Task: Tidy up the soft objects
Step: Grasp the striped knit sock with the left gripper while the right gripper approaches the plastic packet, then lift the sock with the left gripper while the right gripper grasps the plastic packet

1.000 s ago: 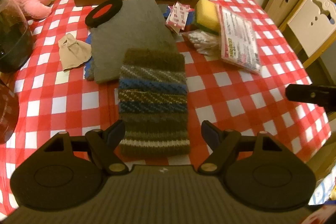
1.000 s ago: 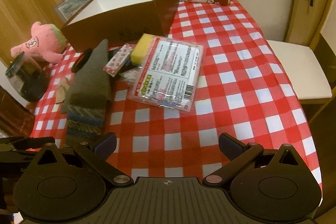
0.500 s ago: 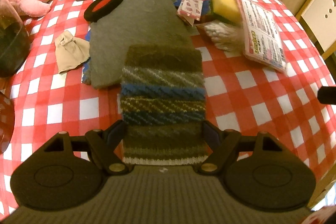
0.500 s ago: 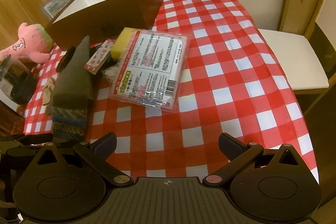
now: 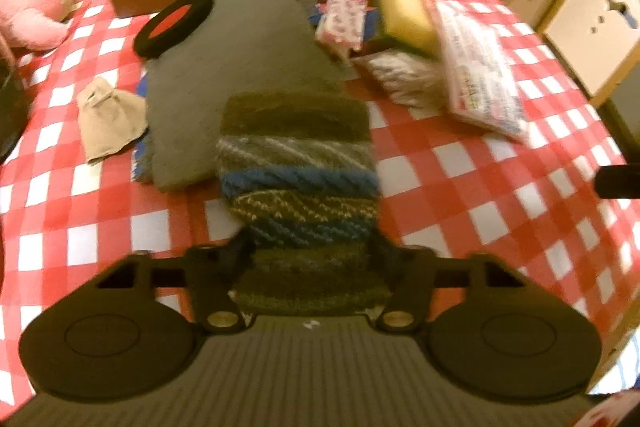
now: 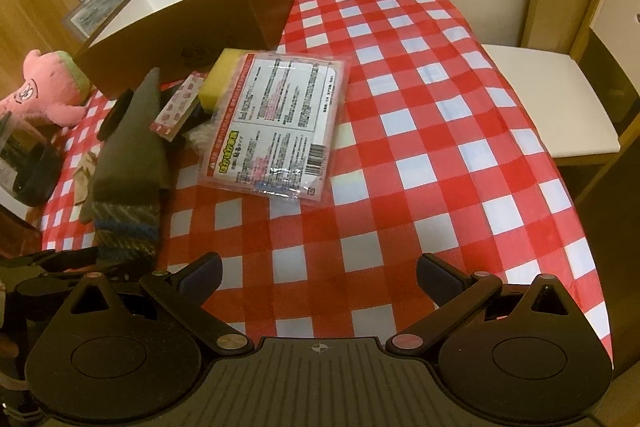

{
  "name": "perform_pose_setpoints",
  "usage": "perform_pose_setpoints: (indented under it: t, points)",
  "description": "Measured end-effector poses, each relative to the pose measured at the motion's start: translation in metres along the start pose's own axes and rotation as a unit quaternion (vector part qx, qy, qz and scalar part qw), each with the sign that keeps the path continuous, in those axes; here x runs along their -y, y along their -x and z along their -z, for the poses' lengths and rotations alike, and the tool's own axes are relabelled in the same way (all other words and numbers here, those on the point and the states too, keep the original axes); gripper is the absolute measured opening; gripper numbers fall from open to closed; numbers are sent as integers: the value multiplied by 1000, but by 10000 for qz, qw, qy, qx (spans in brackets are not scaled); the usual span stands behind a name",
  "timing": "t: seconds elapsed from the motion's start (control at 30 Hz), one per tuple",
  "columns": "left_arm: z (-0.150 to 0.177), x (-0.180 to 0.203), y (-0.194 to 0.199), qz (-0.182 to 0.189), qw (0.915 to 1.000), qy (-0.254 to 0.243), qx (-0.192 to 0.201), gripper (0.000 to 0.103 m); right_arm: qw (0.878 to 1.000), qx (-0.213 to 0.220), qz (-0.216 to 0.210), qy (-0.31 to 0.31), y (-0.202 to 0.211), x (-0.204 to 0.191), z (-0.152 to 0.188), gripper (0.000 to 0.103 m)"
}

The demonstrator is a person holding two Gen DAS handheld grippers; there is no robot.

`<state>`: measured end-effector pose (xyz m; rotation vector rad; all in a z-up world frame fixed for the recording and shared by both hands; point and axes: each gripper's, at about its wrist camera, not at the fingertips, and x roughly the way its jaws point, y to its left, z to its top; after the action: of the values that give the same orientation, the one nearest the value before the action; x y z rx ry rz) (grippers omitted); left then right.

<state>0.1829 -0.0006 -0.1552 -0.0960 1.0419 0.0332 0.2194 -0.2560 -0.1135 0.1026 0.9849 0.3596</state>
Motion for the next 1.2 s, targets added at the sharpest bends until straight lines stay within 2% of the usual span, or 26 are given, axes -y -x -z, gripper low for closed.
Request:
perform_pose_setpoints:
  t: [0.03,0.2,0.33,0.53,0.73,1.07,1.2]
  points:
    - [0,-1,1,70,10000,2,0,32,10000,5,3,-7,0,-1,0,103]
    - [1,0,9,143,9998,-101,-11,25,10000,73,1,3,3,-11,2,103]
    - [5,-3,27,246,9995,-171,92,24,9998,182,10,18,7,-21,5,103]
    - [4,-10,62,289,9976,-407,474,24,9994,335,-11,-41,9,-37,8,103]
    - [-2,-28,88,190,9959,-473,746,24,9985,549,-8,-67,8,-53,7,103]
    - [-16,-46,94,96,9961,-257,837,24,9954,946,-100,-145,2,-54,-20,103]
    - [-26,-44,88,-34,9967,-80,805,24,9952,947,-232,-96,-12,-47,-36,103]
